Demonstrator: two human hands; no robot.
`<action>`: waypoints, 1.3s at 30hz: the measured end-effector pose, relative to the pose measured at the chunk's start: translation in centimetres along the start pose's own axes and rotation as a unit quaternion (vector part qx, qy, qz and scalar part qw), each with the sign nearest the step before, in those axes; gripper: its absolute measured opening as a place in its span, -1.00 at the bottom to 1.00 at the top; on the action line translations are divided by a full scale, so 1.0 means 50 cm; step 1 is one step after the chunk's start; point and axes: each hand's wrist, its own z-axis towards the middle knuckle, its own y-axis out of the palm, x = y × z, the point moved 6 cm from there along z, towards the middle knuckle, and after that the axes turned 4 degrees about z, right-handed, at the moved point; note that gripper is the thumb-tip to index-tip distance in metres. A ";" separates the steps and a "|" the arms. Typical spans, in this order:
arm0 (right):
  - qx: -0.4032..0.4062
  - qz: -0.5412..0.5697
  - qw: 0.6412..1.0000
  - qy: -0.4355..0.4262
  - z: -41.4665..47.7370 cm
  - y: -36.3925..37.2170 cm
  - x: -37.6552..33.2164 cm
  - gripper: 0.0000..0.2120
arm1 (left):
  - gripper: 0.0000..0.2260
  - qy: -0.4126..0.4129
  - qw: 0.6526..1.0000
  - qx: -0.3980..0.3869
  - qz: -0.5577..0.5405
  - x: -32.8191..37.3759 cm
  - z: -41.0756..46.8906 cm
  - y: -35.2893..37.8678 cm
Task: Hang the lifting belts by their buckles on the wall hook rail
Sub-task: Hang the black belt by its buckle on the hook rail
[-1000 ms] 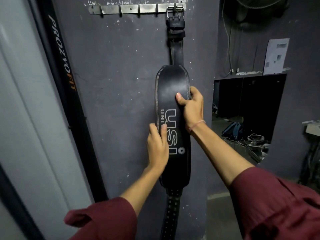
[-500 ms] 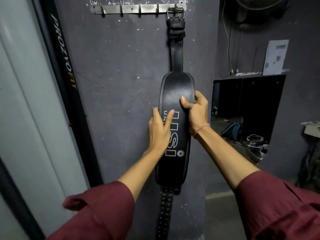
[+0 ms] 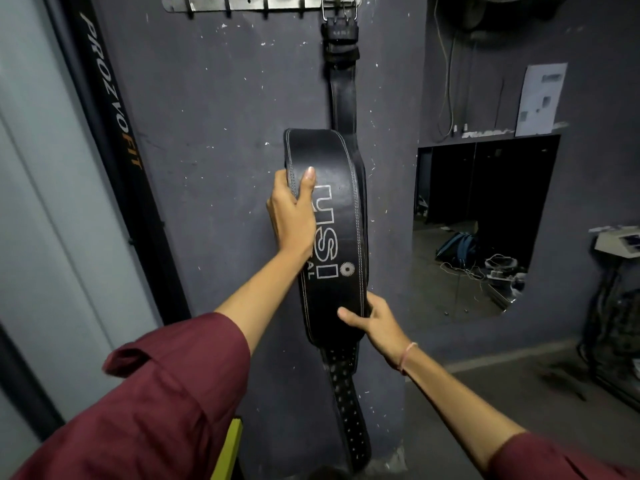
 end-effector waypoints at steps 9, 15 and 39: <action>0.026 0.043 0.995 -0.082 0.082 0.061 -0.166 -0.47 | -0.63 0.021 0.998 0.012 0.057 0.006 0.017 -0.017; 0.068 0.072 0.988 -0.119 0.176 0.052 -0.353 -0.66 | -0.76 0.057 0.996 -0.017 0.063 0.001 -0.027 -0.012; 0.039 -0.001 0.994 -0.102 0.152 0.005 -0.319 -0.80 | -0.70 -0.228 0.912 -0.190 -0.283 -0.019 -0.018 0.084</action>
